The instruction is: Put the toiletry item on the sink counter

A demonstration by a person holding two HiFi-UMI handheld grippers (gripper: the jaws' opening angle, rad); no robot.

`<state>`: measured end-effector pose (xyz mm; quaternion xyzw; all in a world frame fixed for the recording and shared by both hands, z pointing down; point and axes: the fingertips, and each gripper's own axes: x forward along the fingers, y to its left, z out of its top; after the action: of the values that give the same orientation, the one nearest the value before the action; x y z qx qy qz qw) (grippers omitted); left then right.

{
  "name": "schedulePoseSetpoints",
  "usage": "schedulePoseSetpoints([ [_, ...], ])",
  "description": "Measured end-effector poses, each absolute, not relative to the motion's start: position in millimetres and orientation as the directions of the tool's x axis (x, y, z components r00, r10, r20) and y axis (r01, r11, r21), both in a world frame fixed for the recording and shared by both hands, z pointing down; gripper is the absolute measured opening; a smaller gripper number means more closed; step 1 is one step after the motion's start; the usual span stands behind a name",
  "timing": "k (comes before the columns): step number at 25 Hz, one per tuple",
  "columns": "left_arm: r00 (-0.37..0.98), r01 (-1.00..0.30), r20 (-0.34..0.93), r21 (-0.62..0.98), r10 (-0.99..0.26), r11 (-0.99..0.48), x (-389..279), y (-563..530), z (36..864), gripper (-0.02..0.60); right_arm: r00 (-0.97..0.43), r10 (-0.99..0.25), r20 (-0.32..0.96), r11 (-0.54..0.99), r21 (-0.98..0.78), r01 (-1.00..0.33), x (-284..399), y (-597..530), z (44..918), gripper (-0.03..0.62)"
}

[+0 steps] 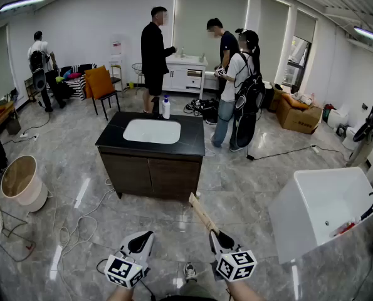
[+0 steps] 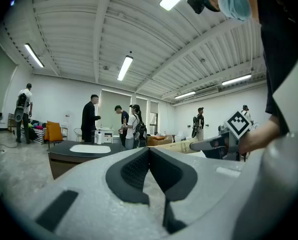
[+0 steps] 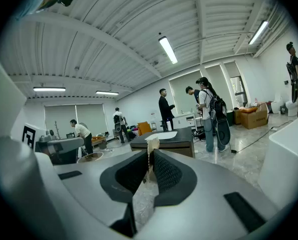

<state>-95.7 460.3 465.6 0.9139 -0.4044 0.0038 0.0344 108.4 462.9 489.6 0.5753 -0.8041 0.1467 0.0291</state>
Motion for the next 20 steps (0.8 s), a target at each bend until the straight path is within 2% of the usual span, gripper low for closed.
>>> schedulePoseSetpoints([
  [20, 0.682, -0.73, 0.066, 0.111, -0.728, -0.674, -43.4, 366.2, 486.4, 0.008, -0.357, -0.911, 0.205, 0.293, -0.287, -0.912, 155.9, 362.5, 498.0, 0.04],
])
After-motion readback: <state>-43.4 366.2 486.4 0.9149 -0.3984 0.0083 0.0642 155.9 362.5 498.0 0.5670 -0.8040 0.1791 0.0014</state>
